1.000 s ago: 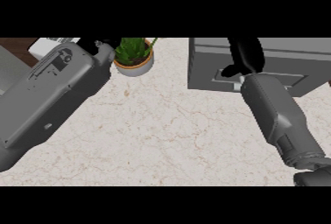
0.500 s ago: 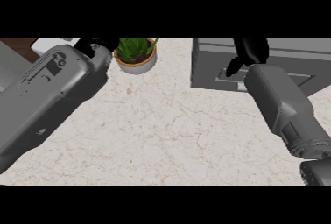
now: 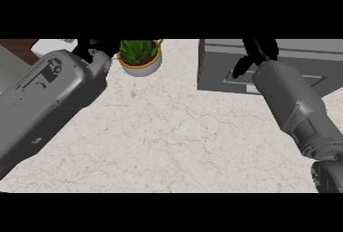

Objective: Pick up the can, place it into the drawer and close the drawer

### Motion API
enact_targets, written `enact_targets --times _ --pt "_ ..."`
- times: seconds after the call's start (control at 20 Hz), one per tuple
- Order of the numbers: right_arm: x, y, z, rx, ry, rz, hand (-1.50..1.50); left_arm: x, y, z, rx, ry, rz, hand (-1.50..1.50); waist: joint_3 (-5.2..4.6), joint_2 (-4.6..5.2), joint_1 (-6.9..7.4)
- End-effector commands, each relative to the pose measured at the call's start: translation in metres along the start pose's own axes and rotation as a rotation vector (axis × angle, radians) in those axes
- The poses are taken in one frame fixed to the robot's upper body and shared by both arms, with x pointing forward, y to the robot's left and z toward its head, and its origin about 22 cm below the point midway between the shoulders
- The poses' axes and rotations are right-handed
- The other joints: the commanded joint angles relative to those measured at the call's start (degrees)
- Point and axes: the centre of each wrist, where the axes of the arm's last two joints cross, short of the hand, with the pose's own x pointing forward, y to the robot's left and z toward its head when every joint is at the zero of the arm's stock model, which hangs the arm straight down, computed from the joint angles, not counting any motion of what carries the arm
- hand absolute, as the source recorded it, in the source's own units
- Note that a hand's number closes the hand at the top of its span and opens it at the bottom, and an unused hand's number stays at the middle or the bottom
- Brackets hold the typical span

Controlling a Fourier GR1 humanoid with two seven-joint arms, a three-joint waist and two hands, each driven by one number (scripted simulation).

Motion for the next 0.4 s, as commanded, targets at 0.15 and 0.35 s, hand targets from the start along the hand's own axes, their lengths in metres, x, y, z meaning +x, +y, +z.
enact_targets --times 0.15,0.35 --pt "0.032 -0.003 -0.014 -0.104 0.062 -0.471 -1.50 -0.004 -0.001 0.006 -0.007 0.002 0.000 -1.50 -0.40 -0.71 0.42" --pt "0.039 -0.018 -0.025 -0.131 0.043 -0.535 -1.50 -0.011 -0.001 0.010 0.008 -0.006 0.002 -1.50 -0.56 -0.62 0.35"
